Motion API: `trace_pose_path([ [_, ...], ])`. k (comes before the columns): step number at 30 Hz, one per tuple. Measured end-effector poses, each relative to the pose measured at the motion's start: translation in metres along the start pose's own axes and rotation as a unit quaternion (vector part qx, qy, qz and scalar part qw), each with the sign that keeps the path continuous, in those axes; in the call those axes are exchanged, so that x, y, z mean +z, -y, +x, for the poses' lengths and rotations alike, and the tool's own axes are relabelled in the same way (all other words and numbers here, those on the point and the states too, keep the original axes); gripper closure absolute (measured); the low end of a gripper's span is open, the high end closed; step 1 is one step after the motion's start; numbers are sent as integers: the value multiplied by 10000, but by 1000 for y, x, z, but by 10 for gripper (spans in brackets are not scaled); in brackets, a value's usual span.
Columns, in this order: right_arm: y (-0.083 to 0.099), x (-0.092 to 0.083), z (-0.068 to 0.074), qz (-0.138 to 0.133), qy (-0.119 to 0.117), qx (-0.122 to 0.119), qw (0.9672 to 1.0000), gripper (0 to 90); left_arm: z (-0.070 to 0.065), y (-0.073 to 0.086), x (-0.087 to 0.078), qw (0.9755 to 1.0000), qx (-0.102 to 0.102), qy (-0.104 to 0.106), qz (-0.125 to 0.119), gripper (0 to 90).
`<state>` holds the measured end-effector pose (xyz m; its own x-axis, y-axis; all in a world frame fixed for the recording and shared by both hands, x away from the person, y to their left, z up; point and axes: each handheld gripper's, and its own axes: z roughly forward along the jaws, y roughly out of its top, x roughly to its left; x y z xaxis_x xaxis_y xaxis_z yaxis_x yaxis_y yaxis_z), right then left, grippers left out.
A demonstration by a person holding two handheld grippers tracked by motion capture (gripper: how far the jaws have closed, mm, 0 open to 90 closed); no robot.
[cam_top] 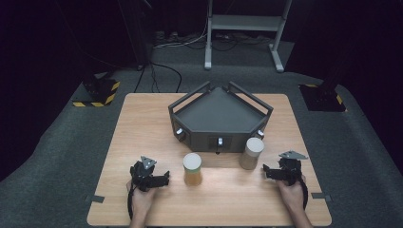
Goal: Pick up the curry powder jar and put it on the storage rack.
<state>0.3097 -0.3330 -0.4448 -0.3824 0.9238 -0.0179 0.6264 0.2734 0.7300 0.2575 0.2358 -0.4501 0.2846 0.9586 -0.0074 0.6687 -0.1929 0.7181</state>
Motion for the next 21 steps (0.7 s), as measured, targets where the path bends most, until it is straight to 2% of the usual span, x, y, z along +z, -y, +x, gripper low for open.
trace_pose_path([
  [10, 0, 0, 0, 0, 0, 1, 10000, 72, 2, 2, -9, 9998, 158, 141, 57, 5],
  [21, 0, 0, 0, -1, 0, 2, 10000, 72, -4, 6, -22, 9979, 450, 468, 28, 5],
])
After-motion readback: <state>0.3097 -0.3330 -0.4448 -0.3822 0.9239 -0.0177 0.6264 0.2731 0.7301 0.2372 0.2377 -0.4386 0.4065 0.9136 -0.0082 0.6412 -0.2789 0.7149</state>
